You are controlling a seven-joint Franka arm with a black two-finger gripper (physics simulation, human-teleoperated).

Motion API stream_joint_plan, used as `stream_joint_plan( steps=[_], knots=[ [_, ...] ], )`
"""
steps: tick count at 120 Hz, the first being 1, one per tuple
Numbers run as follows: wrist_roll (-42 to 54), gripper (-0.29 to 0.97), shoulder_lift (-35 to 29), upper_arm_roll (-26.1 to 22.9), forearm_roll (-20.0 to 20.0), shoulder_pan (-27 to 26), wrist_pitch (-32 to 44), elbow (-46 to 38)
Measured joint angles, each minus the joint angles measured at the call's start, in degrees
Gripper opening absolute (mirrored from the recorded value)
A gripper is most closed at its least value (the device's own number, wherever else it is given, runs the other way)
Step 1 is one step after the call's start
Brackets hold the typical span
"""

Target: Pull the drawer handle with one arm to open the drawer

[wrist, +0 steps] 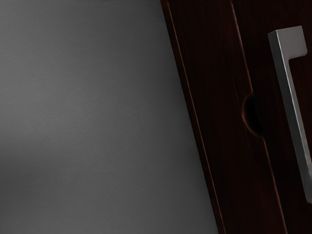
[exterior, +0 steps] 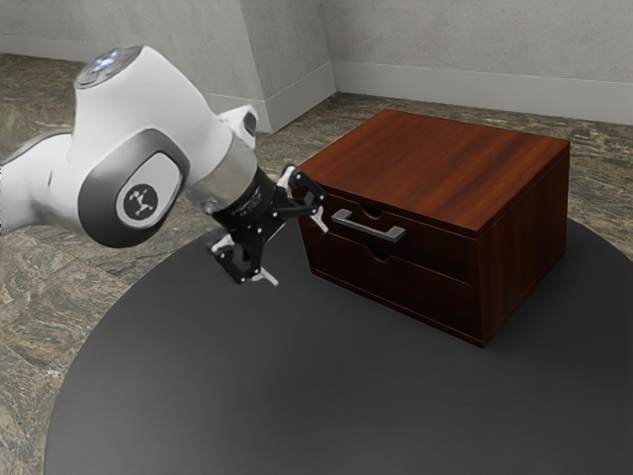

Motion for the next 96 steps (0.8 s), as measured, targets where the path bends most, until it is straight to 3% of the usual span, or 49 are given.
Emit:
stream_joint_plan(
  steps=[36,96],
  knots=[
    [-7.0,0.68,3.4,0.0,0.0,0.1,7.0,-0.6],
    [-13.0,0.68,9.8,-0.1,0.2,-0.3,11.3,3.1]
  ],
)
